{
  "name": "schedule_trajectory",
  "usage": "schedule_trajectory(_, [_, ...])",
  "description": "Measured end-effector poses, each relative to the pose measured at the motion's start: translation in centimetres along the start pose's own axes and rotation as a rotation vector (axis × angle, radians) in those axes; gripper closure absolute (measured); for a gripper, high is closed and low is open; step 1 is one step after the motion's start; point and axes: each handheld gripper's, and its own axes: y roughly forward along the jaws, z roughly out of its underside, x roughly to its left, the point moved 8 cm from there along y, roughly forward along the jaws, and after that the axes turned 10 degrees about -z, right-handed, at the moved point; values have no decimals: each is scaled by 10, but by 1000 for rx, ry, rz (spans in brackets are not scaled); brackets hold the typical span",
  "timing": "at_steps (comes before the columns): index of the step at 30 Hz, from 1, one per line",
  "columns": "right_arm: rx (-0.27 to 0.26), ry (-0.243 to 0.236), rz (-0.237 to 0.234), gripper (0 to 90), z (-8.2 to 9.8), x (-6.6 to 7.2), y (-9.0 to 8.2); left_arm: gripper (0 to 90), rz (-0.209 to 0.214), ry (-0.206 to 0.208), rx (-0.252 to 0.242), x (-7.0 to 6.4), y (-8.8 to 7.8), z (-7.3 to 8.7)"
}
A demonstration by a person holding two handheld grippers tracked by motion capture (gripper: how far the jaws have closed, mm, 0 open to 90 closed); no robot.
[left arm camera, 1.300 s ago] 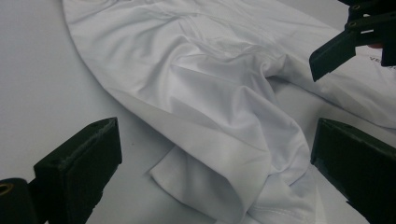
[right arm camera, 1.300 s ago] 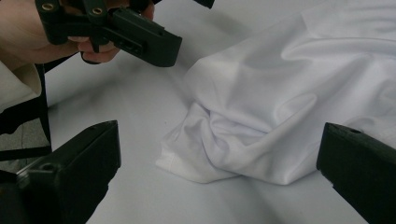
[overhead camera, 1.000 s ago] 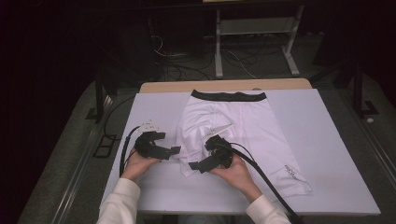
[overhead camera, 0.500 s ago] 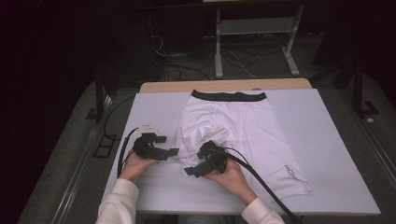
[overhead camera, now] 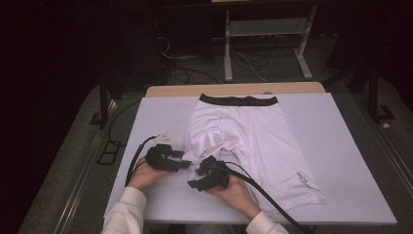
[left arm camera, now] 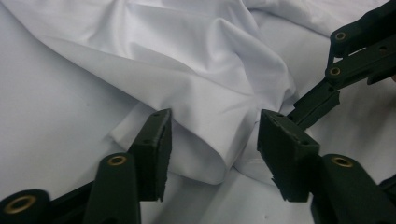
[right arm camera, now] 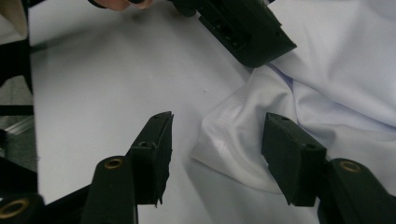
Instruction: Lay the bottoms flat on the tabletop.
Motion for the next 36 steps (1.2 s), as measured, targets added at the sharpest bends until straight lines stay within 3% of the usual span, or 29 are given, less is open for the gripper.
schedule_trajectory(9, [7,-35,66,501,1,-1,2,614,-7,-1,17,2,3,1])
schedule_trajectory(18, [49,-113,186,607,4,4,3,774,-21,-16,-7,7,0,-2])
schedule_trajectory(22, [19,-98,187,711,6,3,1,809,-19,-53,-13,10,-1,-3])
schedule_trajectory(28, [-5,-89,178,832,7,-1,-2,849,-30,-67,-8,15,-2,-4])
schedule_trajectory(36, [22,-79,147,853,10,-5,-14,876,-37,-70,-42,12,-13,-16])
